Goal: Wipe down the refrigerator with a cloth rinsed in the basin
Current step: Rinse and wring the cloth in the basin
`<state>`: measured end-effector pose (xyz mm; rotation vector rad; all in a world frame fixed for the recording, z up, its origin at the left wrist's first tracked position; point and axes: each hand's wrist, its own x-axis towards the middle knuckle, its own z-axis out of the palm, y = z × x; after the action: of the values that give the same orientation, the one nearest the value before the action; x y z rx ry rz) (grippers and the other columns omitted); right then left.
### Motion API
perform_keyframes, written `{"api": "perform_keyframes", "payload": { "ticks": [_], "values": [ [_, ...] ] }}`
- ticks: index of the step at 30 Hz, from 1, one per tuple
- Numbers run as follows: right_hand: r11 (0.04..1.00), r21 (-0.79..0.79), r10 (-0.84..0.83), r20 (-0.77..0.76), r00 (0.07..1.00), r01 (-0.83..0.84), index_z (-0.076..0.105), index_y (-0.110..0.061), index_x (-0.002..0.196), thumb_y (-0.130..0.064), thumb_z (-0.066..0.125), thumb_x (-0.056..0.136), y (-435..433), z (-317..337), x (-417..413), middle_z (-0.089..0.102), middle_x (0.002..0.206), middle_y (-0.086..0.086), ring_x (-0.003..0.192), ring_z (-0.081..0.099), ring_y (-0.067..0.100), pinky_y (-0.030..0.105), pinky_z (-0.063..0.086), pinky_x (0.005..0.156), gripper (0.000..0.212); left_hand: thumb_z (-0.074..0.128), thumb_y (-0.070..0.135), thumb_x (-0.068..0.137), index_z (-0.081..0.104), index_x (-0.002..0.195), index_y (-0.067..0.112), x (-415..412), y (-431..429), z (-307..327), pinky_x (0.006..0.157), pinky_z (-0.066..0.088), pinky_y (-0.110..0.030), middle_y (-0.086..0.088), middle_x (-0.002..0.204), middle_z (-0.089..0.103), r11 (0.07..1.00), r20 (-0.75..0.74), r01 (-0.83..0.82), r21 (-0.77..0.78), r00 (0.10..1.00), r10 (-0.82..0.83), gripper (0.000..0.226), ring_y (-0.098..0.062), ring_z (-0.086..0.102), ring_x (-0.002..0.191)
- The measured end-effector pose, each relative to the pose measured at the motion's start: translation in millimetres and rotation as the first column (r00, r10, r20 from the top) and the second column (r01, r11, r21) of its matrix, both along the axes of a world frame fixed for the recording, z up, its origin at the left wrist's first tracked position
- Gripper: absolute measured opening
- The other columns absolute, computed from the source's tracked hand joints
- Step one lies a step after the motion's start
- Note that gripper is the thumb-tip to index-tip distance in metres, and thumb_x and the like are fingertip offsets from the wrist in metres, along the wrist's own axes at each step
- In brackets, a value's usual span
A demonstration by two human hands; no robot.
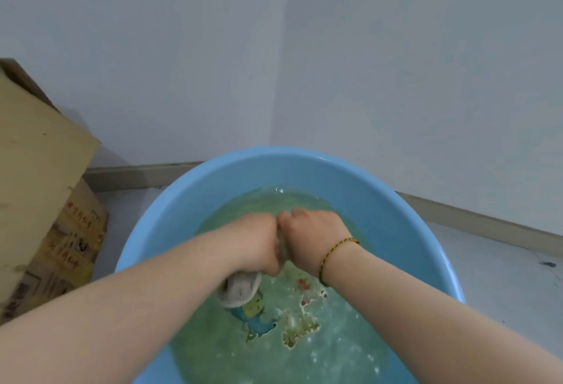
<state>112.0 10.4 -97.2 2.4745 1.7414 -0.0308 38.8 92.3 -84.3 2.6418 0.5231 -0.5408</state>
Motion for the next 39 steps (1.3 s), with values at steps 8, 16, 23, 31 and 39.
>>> {"api": "perform_keyframes", "payload": {
  "ticks": [8,16,23,31,39],
  "values": [
    [0.895,-0.412,-0.355,-0.422,0.834,0.173,0.045,-0.012,0.044,-0.011,0.054,0.074,-3.7,9.8,18.6,0.037,0.022,-0.005,0.028,0.038,0.01,0.018,0.035,0.043,0.031,0.044,0.023,0.088,0.048,0.108,0.017,9.0,-11.9,-23.8,0.064,0.034,-0.028,-0.001,0.109,0.055,0.935,0.281,0.131,0.329,0.932,-0.229,0.02,-0.022,0.057,0.095],
    [0.903,-0.066,-0.429,-0.183,0.885,0.424,0.05,-0.018,0.08,-0.022,0.052,0.083,-16.4,21.0,12.6,0.052,0.079,0.0,0.077,0.054,0.023,0.026,0.037,0.065,0.006,0.063,0.052,0.074,0.027,0.139,0.029,-5.5,-13.7,-9.6,0.108,0.023,-0.04,-0.001,0.149,0.02,0.903,0.252,-0.393,-0.175,0.869,0.427,0.077,-0.023,0.025,0.135],
    [0.664,0.742,-0.06,0.182,0.981,-0.097,0.052,-0.006,0.077,-0.005,0.038,0.063,-9.0,-5.1,-6.4,0.064,0.078,0.012,0.076,0.05,0.026,0.03,0.04,0.065,0.02,0.06,0.032,0.083,0.056,0.073,0.021,10.9,-21.3,3.8,0.051,0.044,-0.017,0.0,0.066,0.061,-0.332,-0.368,-0.159,-0.93,0.395,0.842,0.016,-0.012,0.058,0.053],
    [0.492,0.456,-0.188,-0.776,0.602,0.741,0.052,-0.023,0.077,-0.005,0.059,0.079,-2.2,-6.5,-40.9,0.056,0.079,-0.005,0.074,0.052,0.014,0.011,0.036,0.057,0.02,0.067,0.001,0.074,0.051,0.057,0.011,18.5,-15.4,7.6,0.05,0.043,-0.017,-0.001,0.056,0.054,0.128,0.126,0.003,-0.992,0.198,0.972,0.026,-0.009,0.051,0.05],
    [0.606,0.067,-0.183,-0.958,0.221,0.793,0.039,-0.017,0.05,0.001,0.061,0.074,-1.4,-9.9,-43.8,0.039,0.036,-0.01,0.04,0.033,0.008,0.017,0.028,0.038,0.037,0.063,0.007,0.064,0.042,0.047,0.001,17.6,-11.2,1.7,0.043,0.033,-0.015,-0.008,0.039,0.037,0.276,0.242,-0.071,-0.959,0.305,0.921,0.027,-0.016,0.035,0.04]
  ]
}}
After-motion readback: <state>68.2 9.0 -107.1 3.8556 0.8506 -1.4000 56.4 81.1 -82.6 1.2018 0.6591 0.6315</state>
